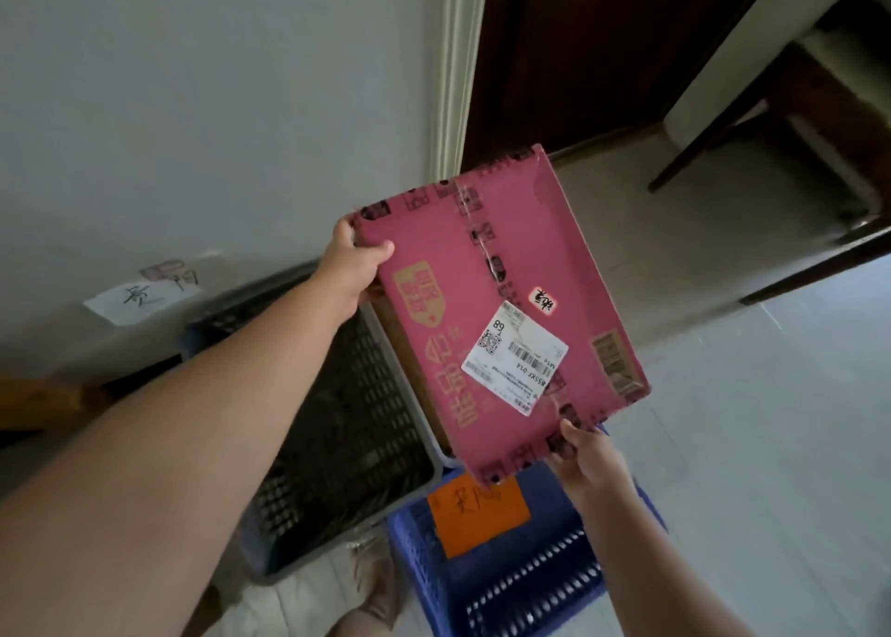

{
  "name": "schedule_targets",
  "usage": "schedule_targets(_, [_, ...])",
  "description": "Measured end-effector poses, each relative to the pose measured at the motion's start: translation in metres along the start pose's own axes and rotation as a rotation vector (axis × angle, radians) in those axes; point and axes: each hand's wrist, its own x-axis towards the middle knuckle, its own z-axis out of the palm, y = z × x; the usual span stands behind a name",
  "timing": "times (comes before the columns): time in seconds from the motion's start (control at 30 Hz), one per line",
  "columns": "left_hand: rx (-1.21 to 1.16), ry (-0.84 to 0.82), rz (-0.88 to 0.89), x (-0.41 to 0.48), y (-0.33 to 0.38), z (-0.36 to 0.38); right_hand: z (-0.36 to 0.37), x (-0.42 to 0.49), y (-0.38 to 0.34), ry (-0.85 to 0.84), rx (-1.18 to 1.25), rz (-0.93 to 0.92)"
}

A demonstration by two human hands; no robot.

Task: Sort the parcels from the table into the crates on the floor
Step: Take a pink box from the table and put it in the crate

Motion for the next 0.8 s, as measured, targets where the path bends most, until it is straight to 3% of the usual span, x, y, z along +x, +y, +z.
schedule_targets(0.17, [0.050, 0.016, -0.079, 0.083, -0.078, 0.008, 0.021, 0.075, 0.057, 0.012, -0.023, 0.059])
schedule_targets(0.37, [0.076, 0.032, -0.144, 0.155, -0.137, 0.005, 0.032, 0.137, 0.073, -0.039, -0.226, -0.166])
schedule_targets(0.5, [0.064, 0.049, -0.168, 0.173, -0.162, 0.018, 0.033, 0.167, 0.073, 0.076, -0.367, -0.242])
schedule_targets(0.63, [0.105, 0.067, -0.168, 0.181, -0.184, 0.026, 0.036, 0.190, 0.075, 0.152, -0.317, -0.091])
schedule_targets(0.8, [0.211, 0.029, -0.148, 0.175, -0.199, 0.030, 0.060, 0.200, 0.079, 0.094, -0.324, 0.003])
